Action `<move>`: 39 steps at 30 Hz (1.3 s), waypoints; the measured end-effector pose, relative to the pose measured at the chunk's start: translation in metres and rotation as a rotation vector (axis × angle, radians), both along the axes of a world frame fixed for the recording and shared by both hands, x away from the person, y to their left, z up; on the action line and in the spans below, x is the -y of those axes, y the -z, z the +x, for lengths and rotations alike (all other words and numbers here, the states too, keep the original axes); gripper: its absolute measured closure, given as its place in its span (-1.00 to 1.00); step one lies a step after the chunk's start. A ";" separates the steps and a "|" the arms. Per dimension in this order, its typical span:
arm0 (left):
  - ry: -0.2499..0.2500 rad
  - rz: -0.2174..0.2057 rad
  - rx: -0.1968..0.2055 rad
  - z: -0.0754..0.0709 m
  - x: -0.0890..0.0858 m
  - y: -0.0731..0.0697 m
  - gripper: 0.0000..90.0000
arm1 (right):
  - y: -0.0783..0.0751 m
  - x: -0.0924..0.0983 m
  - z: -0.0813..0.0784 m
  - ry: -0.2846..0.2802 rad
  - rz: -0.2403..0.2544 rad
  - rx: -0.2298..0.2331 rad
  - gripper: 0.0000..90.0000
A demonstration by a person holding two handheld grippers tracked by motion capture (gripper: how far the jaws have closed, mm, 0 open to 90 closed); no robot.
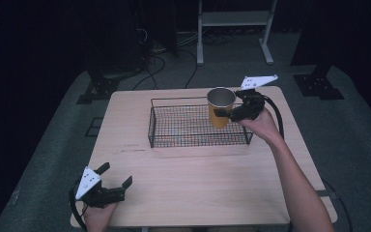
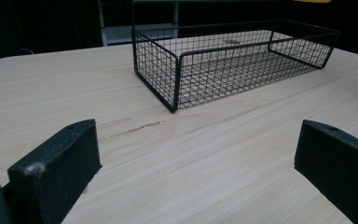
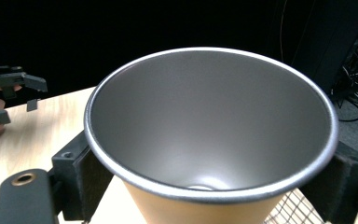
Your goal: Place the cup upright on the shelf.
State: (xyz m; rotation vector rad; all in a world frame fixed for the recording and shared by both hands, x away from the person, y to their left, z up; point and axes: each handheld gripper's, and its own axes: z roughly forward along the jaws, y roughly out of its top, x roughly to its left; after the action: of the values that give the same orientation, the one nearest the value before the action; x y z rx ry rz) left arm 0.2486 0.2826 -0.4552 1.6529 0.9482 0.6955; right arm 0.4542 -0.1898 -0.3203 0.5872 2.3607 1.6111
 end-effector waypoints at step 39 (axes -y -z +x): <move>-0.003 0.012 0.008 -0.001 -0.001 0.000 -1.00 | 0.064 -0.040 0.061 0.004 -0.061 -0.136 -0.71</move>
State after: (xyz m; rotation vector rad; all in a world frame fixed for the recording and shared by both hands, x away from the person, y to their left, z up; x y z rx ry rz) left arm 0.2476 0.2834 -0.4552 1.6582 0.9429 0.7106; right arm 0.5151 -0.1502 -0.3840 0.7094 2.4932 1.5374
